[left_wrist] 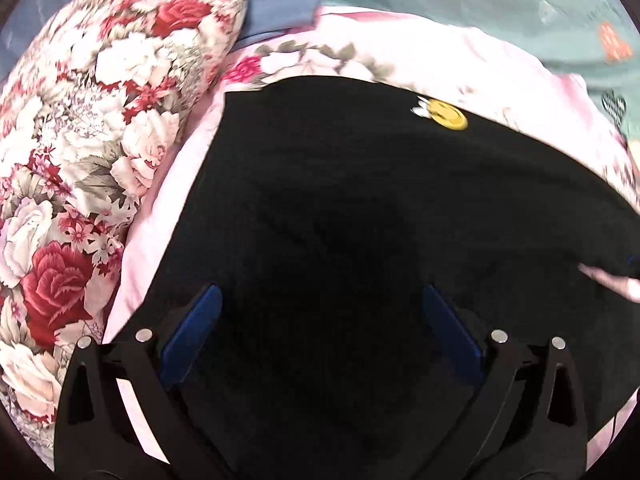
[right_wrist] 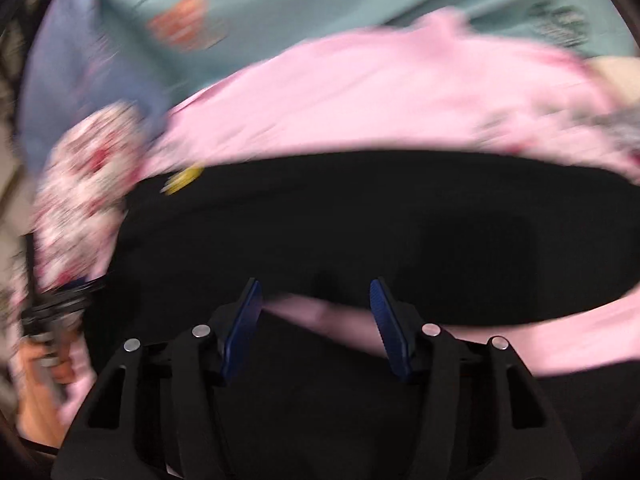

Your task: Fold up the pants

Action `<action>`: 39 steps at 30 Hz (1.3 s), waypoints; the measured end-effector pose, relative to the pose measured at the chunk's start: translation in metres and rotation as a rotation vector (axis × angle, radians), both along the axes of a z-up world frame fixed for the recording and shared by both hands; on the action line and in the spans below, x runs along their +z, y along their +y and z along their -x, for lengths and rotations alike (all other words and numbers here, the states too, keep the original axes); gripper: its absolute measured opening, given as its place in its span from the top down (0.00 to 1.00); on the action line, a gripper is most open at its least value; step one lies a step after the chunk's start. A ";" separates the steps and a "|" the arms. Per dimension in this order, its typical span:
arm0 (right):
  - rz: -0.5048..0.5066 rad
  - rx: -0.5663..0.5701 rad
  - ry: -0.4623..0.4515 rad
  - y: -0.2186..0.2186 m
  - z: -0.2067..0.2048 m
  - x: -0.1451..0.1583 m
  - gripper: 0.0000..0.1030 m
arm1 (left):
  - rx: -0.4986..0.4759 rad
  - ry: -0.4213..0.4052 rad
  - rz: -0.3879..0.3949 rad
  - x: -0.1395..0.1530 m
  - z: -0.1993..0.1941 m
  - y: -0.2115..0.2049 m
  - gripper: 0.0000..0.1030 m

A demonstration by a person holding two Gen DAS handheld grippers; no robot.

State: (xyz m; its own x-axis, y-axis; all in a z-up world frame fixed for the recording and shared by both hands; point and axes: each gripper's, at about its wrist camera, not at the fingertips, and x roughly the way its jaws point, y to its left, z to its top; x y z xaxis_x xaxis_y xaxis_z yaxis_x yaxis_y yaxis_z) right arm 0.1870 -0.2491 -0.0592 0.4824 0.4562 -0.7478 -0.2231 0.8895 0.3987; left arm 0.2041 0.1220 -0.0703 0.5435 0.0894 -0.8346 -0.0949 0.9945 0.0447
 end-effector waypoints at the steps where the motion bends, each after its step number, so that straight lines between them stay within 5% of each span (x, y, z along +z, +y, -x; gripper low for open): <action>1: -0.016 0.053 0.016 0.018 0.010 -0.002 0.44 | -0.001 0.004 -0.021 -0.003 0.003 0.000 0.02; 4: 0.039 0.139 0.135 0.040 0.032 -0.031 0.41 | 0.056 0.089 -0.100 -0.025 0.004 0.023 0.02; 8: 0.139 0.041 0.103 -0.016 0.068 -0.033 0.38 | 0.105 0.098 -0.123 -0.031 0.025 0.068 0.02; 10: 0.223 -0.135 0.101 -0.086 0.089 -0.033 0.38 | 0.141 0.100 -0.122 -0.031 0.030 0.086 0.02; 13: 0.207 -0.405 0.124 -0.167 0.110 -0.034 0.41 | 0.201 0.133 0.028 -0.031 0.039 0.104 0.02; 15: 0.372 -0.663 0.181 -0.185 0.118 -0.030 0.39 | 0.235 0.150 0.045 -0.026 0.043 0.091 0.02; 16: 0.433 -0.685 0.158 -0.174 0.120 -0.025 0.39 | 0.208 0.142 0.068 -0.022 0.046 0.079 0.02; 18: 0.195 -0.445 0.086 -0.131 0.123 -0.015 0.36 | 0.087 0.119 0.086 -0.014 0.053 0.043 0.02; 20: 0.062 -0.204 0.116 -0.088 0.127 -0.018 0.34 | 0.035 0.109 -0.031 -0.014 0.060 0.020 0.02; 22: 0.120 -0.130 0.137 -0.075 0.134 -0.027 0.33 | 0.074 0.100 -0.168 -0.023 0.066 0.021 0.02; 24: 0.145 -0.136 0.155 -0.092 0.143 -0.041 0.33 | 0.124 0.133 -0.160 -0.033 0.067 0.045 0.02; 26: 0.103 -0.210 0.138 -0.133 0.157 -0.040 0.34 | 0.152 0.153 -0.019 -0.033 0.074 0.064 0.02; 29: 0.356 -0.523 0.175 -0.181 0.169 -0.034 0.26 | 0.227 0.171 0.099 -0.022 0.078 0.083 0.02; 30: 0.361 -0.583 0.158 -0.191 0.168 -0.030 0.26 | 0.243 0.142 0.120 -0.012 0.079 0.079 0.03; 34: 0.047 -0.546 0.010 -0.182 0.127 -0.006 0.20 | 0.069 0.025 0.183 0.035 0.056 0.020 0.02; 36: 0.051 -0.518 -0.080 -0.161 0.086 0.007 0.07 | 0.012 -0.030 0.152 0.048 0.022 -0.009 0.02; 39: 0.077 -0.442 -0.125 -0.127 0.016 0.017 0.06 | -0.019 -0.045 0.091 0.048 -0.027 -0.029 0.02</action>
State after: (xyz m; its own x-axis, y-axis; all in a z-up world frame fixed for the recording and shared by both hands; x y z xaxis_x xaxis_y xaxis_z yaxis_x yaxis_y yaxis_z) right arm 0.1708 -0.3756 -0.0421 0.7068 0.1320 -0.6950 0.1416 0.9362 0.3218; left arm 0.2306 0.0933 -0.0222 0.5815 0.0034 -0.8135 -0.0760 0.9959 -0.0501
